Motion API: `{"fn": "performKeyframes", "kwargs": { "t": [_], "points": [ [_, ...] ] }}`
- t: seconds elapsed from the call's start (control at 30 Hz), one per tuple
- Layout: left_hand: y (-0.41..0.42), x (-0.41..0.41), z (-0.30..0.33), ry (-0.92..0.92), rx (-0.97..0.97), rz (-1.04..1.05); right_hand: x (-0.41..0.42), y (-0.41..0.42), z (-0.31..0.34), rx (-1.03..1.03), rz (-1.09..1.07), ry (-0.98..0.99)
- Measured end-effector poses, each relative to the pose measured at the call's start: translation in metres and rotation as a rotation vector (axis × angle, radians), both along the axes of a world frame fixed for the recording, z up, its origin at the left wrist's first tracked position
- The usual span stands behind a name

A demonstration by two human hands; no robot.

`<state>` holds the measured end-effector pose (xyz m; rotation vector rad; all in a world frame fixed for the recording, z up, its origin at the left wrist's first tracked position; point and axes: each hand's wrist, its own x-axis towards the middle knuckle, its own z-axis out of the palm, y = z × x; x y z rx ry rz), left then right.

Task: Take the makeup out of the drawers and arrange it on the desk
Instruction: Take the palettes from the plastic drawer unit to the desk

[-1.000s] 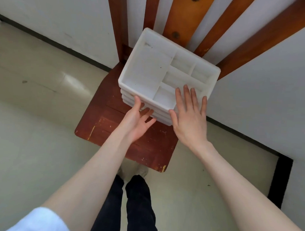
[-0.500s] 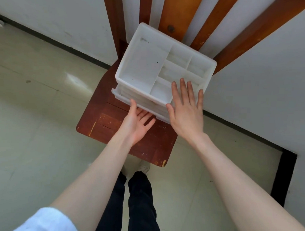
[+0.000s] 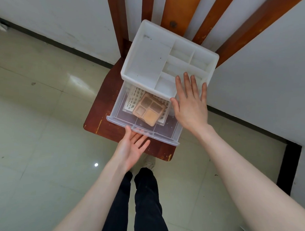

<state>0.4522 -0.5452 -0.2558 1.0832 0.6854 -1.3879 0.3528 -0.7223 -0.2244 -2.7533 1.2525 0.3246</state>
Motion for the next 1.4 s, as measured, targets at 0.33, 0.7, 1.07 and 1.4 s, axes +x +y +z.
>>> {"fn": "performKeyframes", "kwargs": {
  "t": [0.33,0.7,1.07,1.4],
  "points": [
    [-0.018,0.028,0.04,-0.871,0.338,-0.698,-0.006,0.072,0.035,0.559,-0.452,-0.681],
    [-0.075,0.023,0.012,-1.348,0.246,-1.107,0.027,0.048,-0.004,1.144,-1.331,-0.717],
    [-0.073,0.022,0.003,-1.391,0.414,-1.163,0.045,0.052,-0.006,1.081,-1.533,-0.842],
    [-0.063,0.022,0.0,-1.46,0.395,-1.198,0.037,0.059,-0.019,1.037,-1.438,-0.73]
  ]
}}
